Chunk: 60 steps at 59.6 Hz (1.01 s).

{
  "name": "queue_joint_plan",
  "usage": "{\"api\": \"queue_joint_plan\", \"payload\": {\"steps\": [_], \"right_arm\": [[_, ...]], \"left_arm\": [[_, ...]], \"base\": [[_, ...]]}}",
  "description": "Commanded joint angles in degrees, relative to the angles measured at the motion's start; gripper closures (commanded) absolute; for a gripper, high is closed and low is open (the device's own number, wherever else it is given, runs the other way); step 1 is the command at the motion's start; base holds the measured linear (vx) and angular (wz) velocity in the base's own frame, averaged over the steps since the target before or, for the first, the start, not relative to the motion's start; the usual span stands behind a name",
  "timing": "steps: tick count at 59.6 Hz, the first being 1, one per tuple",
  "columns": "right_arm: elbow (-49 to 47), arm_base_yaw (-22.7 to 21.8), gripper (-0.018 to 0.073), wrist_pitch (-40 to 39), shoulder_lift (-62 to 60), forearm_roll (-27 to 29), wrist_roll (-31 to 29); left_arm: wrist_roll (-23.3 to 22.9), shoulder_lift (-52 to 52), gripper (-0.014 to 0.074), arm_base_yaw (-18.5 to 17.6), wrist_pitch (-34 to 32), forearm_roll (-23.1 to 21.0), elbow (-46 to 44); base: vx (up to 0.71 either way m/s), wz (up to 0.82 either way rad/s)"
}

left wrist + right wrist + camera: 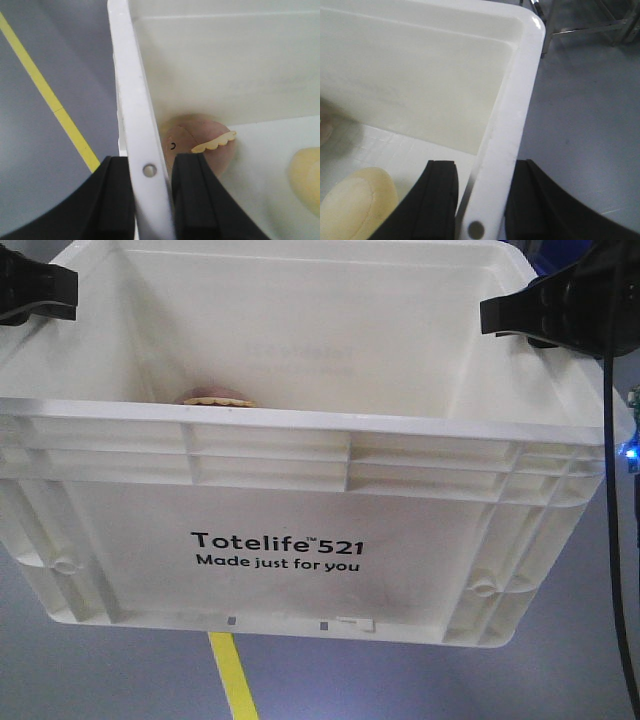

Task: Place moving items into box and shelve

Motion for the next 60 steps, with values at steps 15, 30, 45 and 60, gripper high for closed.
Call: {"api": "queue_joint_plan", "payload": {"steps": [15, 30, 45, 60], "right_arm": [[-2.74, 0.60, 0.0565, -9.46, -1.84, 2.50, 0.42], [-2.74, 0.60, 0.0565, -9.46, -1.84, 2.50, 0.42], [-2.74, 0.60, 0.0565, -9.46, -1.84, 2.50, 0.42], [-2.74, 0.60, 0.0565, -9.46, -1.84, 2.50, 0.42]], "left_arm": [[0.69, -2.22, 0.0603, -1.37, -8.26, -5.86, -2.98], [0.69, -2.22, 0.0603, -1.37, -8.26, -5.86, -2.98], [0.69, -2.22, 0.0603, -1.37, -8.26, -5.86, -2.98], [0.69, -2.22, 0.0603, -1.37, -8.26, -5.86, -2.98]], "base": [[0.29, -0.42], [0.29, -0.43], [0.27, -0.43], [0.26, -0.44]]}}
